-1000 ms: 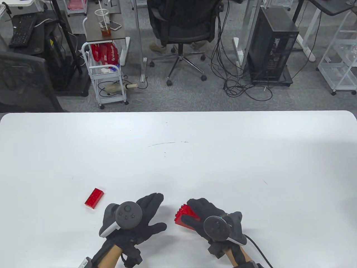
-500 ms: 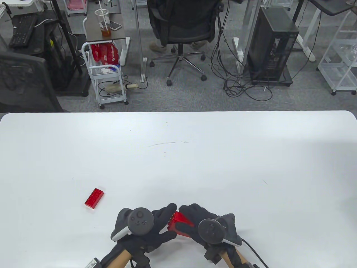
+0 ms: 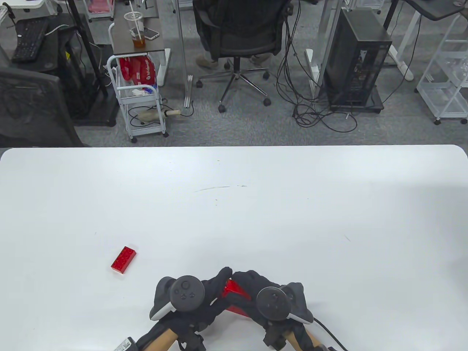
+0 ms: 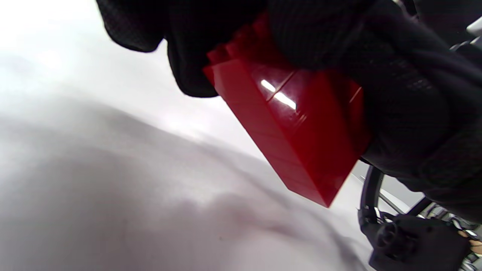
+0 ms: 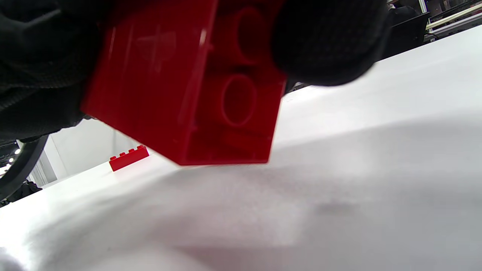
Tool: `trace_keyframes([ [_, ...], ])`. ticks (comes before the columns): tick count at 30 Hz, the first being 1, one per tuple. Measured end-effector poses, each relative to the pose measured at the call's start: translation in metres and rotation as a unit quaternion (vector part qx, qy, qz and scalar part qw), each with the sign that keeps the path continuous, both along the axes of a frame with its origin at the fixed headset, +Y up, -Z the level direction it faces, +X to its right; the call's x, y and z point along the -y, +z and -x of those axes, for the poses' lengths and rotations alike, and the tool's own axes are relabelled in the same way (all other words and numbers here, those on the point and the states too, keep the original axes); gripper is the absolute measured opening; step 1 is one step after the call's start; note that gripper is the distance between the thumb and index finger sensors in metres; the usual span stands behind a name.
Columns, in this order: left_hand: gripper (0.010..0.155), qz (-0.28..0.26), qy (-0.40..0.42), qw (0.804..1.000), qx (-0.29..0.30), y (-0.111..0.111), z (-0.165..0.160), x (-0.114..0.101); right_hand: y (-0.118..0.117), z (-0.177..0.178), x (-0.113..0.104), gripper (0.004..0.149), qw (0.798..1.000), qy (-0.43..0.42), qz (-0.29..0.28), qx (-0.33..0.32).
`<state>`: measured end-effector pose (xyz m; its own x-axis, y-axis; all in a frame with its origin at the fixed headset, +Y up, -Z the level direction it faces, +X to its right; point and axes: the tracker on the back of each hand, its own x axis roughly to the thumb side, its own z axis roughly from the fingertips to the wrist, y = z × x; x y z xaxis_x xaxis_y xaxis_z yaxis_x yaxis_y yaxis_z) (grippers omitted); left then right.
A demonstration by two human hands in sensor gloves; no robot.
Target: Separate stacked toy bricks from each other
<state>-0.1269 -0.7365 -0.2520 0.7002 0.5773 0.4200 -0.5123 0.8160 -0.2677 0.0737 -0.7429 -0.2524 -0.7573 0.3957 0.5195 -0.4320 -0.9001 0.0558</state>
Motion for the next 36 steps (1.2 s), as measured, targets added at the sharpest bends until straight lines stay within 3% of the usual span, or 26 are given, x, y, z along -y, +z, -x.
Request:
trace_keyframes([
  [22,0.079,-0.044,-0.014,0.997,-0.055,0.014,-0.013,-0.005,0.000,-0.001,-0.001,0.064,1.000,-0.009,-0.011,0.021],
  [25,0.078,-0.096,-0.050,0.991,-0.084,0.016,-0.015,-0.007,-0.001,0.000,0.001,0.065,0.999,-0.004,-0.013,0.038],
  [27,0.078,-0.060,-0.036,0.995,-0.072,0.013,-0.012,-0.006,-0.004,-0.002,0.002,0.065,1.000,0.003,-0.009,0.028],
  [36,0.076,-0.094,-0.059,0.989,-0.099,0.010,-0.006,-0.010,-0.008,-0.004,0.003,0.066,0.999,0.007,-0.006,0.039],
])
